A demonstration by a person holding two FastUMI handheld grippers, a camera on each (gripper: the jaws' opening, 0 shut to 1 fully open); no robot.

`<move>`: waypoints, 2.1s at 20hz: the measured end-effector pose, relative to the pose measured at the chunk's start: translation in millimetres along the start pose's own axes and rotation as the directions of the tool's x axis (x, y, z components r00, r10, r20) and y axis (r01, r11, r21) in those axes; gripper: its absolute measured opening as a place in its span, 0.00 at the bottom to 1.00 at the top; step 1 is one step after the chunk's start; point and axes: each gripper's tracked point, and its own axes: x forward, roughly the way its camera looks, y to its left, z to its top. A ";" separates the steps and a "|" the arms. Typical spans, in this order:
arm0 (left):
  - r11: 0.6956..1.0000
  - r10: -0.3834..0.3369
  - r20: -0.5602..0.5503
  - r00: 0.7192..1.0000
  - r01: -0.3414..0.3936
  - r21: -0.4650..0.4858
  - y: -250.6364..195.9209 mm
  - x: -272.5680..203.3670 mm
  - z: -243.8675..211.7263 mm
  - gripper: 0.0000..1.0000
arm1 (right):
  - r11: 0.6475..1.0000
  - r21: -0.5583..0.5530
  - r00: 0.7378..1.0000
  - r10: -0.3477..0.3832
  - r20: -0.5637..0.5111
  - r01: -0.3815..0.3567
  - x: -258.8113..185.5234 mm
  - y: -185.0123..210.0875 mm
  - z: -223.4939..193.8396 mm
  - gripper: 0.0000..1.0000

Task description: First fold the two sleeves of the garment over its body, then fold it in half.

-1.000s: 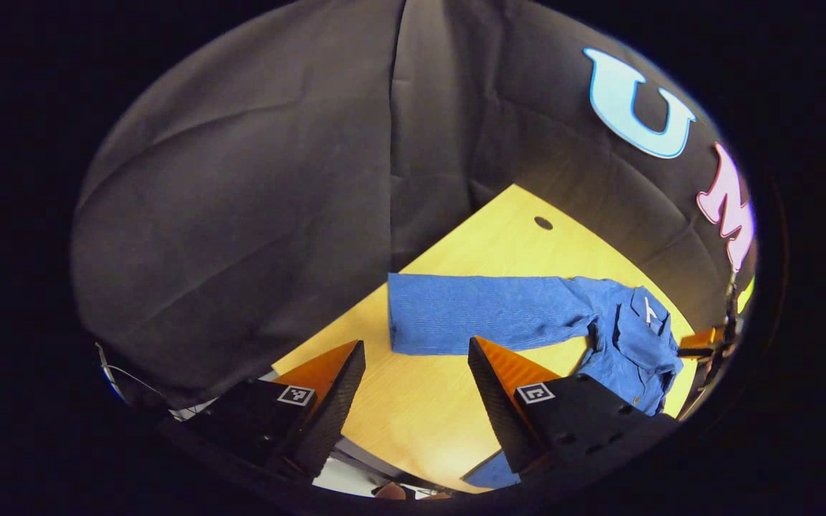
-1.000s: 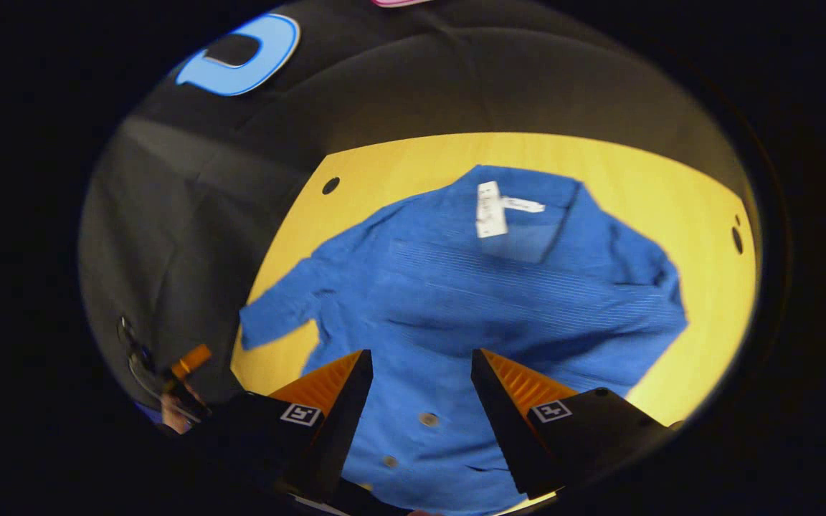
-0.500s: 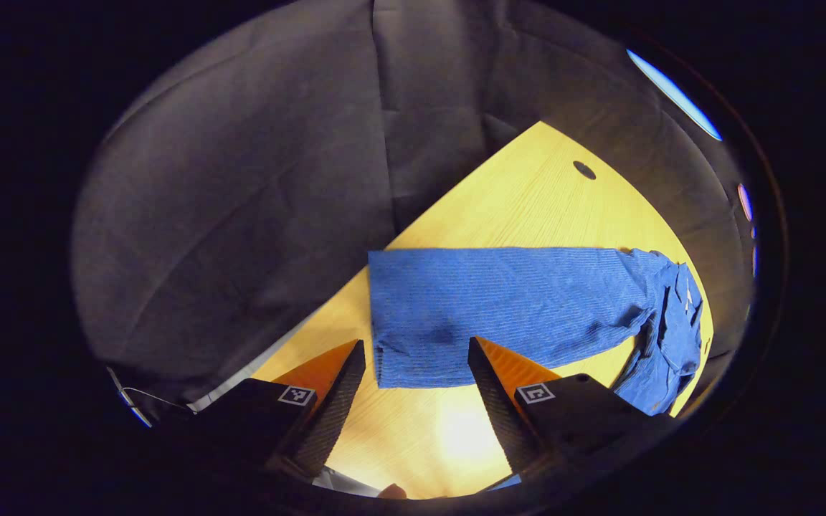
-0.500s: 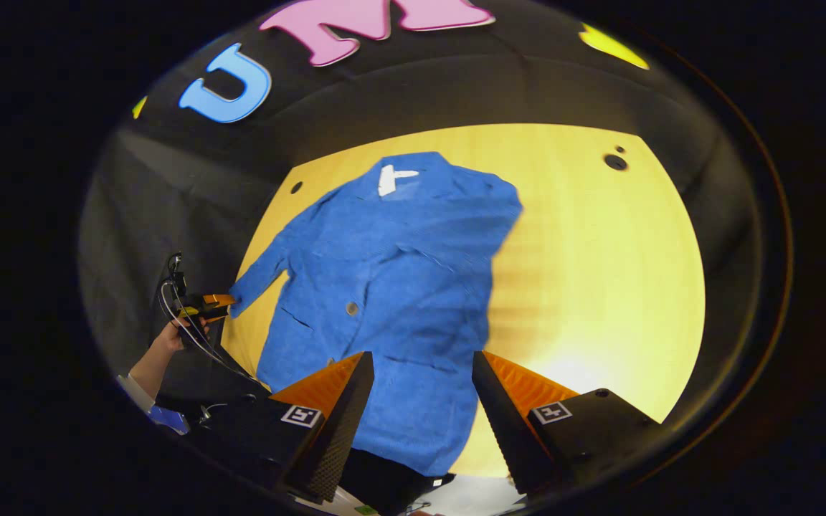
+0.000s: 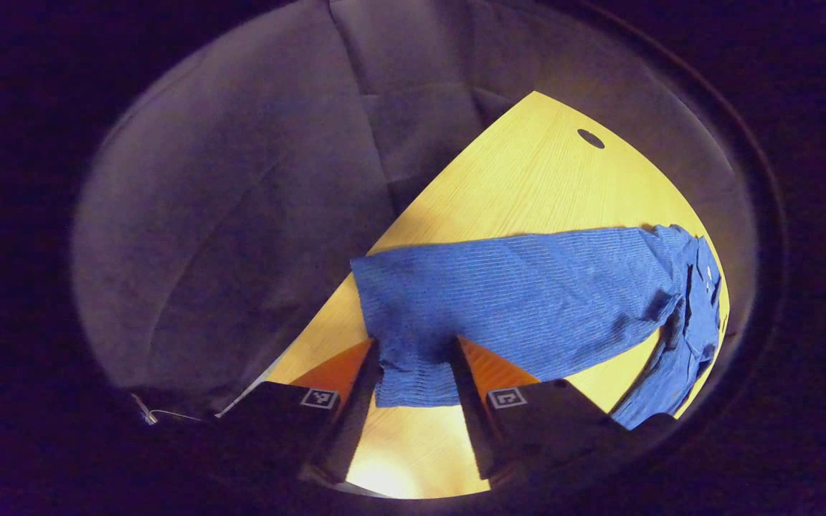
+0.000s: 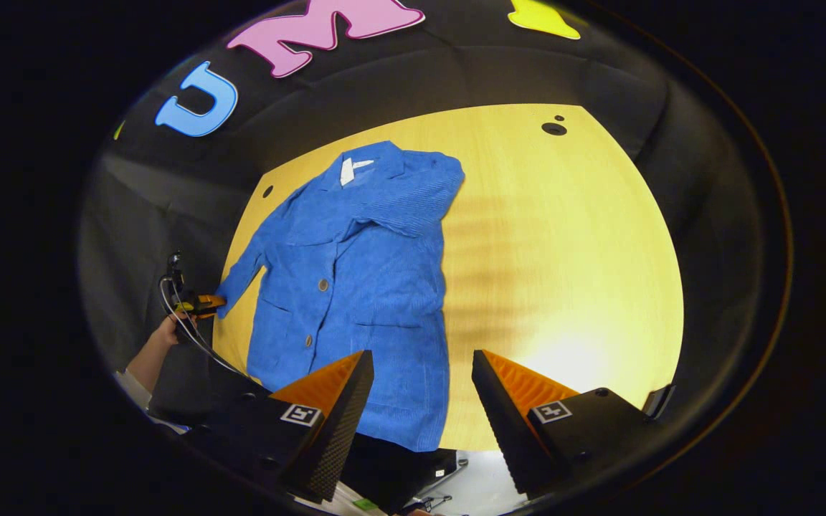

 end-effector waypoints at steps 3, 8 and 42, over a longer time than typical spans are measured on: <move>1.000 0.030 -0.030 0.999 -0.030 -0.005 -5.9 -1.9 0.0 0.07 | 1.000 -0.017 1.000 0.009 -0.011 -0.009 -0.7 5.8 -3.6 0.93; 1.000 0.004 -0.006 1.000 -0.004 0.006 -23.9 -16.9 5.2 0.00 | 1.000 -0.014 1.000 0.019 -0.001 -0.019 -0.9 4.3 -5.8 0.93; 0.609 -0.302 0.119 0.946 0.096 0.787 -591.3 -81.9 -75.8 0.00 | 0.976 0.218 0.989 -0.021 0.145 -0.012 -55.9 -99.8 -44.2 0.94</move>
